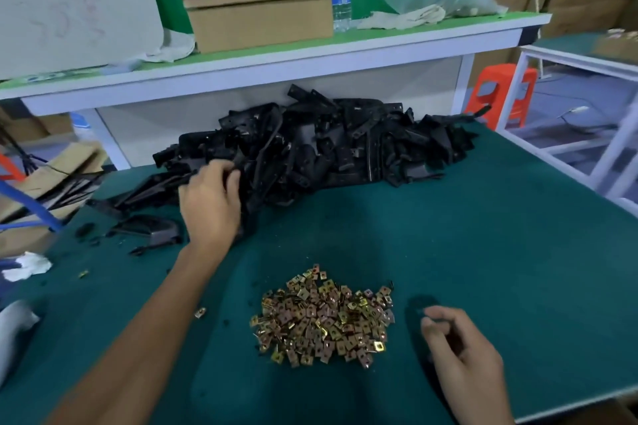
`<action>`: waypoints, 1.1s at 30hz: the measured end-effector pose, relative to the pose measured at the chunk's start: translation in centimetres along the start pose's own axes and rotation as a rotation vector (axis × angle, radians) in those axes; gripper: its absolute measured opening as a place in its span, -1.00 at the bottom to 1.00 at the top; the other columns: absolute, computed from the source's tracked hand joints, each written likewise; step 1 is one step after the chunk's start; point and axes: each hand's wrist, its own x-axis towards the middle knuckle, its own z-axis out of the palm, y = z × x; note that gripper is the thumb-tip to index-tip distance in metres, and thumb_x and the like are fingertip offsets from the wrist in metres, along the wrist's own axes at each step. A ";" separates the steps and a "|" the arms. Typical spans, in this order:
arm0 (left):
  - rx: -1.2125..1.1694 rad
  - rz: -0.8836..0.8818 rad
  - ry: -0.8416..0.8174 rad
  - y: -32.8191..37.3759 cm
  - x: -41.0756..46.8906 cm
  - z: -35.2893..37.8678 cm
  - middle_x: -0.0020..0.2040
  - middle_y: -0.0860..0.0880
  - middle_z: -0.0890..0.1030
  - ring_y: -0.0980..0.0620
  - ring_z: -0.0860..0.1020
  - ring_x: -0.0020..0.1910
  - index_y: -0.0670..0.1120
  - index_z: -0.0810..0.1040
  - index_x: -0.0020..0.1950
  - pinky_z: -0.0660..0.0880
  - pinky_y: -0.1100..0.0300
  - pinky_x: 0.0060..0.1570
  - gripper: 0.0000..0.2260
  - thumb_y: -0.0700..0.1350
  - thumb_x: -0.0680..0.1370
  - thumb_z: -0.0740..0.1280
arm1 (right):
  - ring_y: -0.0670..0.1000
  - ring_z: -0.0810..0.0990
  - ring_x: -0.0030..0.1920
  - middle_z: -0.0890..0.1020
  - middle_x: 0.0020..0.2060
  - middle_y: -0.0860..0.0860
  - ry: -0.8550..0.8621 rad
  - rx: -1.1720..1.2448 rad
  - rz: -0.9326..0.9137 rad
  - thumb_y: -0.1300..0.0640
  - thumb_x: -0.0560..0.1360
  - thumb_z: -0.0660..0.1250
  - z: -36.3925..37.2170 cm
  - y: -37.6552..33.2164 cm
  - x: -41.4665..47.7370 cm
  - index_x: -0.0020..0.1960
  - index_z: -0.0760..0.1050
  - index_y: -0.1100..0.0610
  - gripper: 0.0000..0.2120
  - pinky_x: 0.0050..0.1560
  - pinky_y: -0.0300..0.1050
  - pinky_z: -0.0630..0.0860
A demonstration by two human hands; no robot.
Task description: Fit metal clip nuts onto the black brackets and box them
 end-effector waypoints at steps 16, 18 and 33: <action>-0.962 -0.351 -0.673 10.8 -15.7 -4.0 -0.11 0.14 0.72 0.23 0.65 -0.13 0.15 0.68 -0.01 0.50 0.42 -0.16 -0.88 -0.06 0.61 0.38 | -0.14 0.65 -0.24 0.70 -0.10 -0.14 0.127 0.220 -0.030 -0.22 0.21 0.62 -0.4 -0.7 -1.2 0.25 0.49 -0.24 -0.35 -0.16 -0.36 0.56; -0.902 -0.342 -0.705 10.3 -15.5 -3.3 -0.07 0.19 0.71 0.24 0.66 -0.06 0.26 0.67 -0.05 0.51 0.41 -0.10 -0.85 -0.03 0.60 0.40 | -0.07 0.63 -0.27 0.71 -0.10 -0.11 0.083 0.193 -0.038 -0.19 0.21 0.60 -0.4 -0.7 -1.1 0.24 0.50 -0.26 -0.38 -0.20 -0.25 0.58; 0.075 0.149 -0.648 6.0 -17.8 2.3 0.27 0.05 0.58 0.00 0.46 0.29 0.05 0.54 0.31 0.31 0.09 0.30 -0.74 0.06 0.68 0.19 | -0.19 0.68 -0.24 0.72 -0.20 -0.25 -0.025 0.054 -0.039 -0.28 0.32 0.50 0.0 -0.5 -0.5 0.10 0.49 -0.43 -0.62 -0.20 -0.16 0.62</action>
